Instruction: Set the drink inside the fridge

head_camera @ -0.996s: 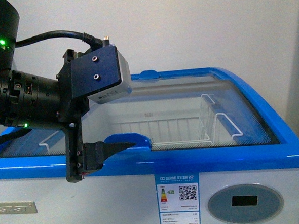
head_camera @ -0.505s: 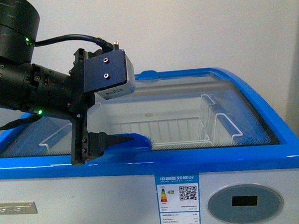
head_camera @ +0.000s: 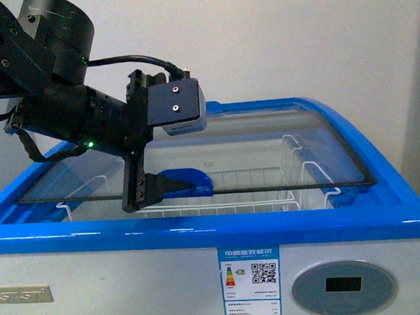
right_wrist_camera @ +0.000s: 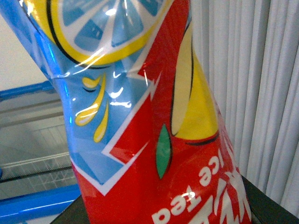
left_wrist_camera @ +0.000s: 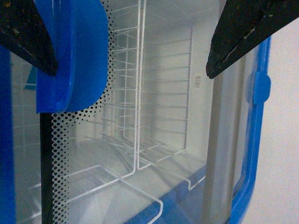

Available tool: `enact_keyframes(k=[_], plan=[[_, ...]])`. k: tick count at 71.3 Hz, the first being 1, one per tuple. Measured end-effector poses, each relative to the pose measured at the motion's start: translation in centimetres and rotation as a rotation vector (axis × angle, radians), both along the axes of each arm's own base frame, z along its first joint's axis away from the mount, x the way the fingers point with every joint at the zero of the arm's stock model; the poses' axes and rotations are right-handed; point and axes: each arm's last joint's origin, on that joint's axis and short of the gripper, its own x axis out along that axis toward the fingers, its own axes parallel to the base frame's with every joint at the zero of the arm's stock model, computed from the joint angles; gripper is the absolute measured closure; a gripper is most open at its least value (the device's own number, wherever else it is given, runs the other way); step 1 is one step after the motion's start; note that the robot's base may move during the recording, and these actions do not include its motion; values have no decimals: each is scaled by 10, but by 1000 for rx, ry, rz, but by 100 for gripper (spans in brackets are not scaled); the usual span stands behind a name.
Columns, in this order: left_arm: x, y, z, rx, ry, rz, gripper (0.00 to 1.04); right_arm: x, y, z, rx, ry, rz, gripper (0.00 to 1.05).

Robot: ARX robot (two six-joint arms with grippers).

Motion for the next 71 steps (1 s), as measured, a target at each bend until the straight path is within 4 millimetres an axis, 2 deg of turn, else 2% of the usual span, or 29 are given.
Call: enact_keyframes(k=[26,48,60,64,71], plan=[[39,-16,10,32,-195,102,8,0,0,0,0,0,0,59],[68,-29,5,-21,-386,247,8,0,0,0,0,0,0,59],[71,-24,26,-172,-601,423,8,0,0,0,0,0,0,59],[70,-18,29,-227,-623,489,8,0,0,0,0,0,0,59],[65,-9,21,-291,-567,588,8,0,0,0,0,0,0,59]])
